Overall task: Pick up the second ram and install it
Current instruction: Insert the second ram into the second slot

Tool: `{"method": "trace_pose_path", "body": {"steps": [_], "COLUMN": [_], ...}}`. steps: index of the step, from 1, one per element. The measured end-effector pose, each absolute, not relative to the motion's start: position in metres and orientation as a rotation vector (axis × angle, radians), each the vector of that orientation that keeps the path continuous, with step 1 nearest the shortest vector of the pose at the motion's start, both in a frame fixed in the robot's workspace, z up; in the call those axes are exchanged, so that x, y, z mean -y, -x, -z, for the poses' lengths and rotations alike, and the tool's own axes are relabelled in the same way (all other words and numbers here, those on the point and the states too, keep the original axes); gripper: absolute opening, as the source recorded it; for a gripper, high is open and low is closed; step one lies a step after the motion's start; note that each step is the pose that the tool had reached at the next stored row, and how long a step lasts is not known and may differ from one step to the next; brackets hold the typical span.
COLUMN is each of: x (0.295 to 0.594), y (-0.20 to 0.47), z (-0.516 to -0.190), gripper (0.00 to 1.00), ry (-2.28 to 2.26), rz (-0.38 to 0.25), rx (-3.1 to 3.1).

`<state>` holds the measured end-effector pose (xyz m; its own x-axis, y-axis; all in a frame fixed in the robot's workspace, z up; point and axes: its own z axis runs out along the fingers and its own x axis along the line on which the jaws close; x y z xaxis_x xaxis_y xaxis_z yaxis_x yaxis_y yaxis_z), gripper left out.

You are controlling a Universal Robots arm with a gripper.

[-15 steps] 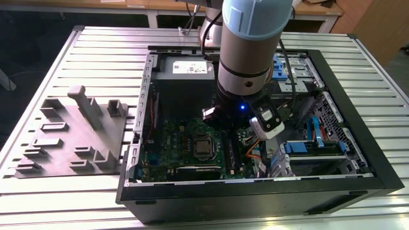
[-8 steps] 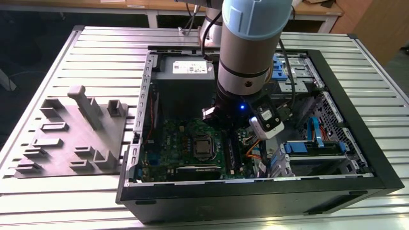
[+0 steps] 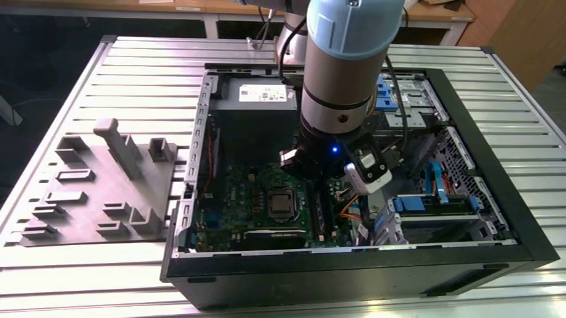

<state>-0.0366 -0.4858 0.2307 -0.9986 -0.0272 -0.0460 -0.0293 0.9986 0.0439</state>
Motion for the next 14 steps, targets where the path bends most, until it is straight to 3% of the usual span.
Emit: {"method": "trace_pose_path", "body": {"steps": [14], "x": [0.4857], "y": [0.0376], "z": [-0.2280], "gripper": [0.12], "ry": [0.044], "rz": [-0.073], "rx": [-3.095]}}
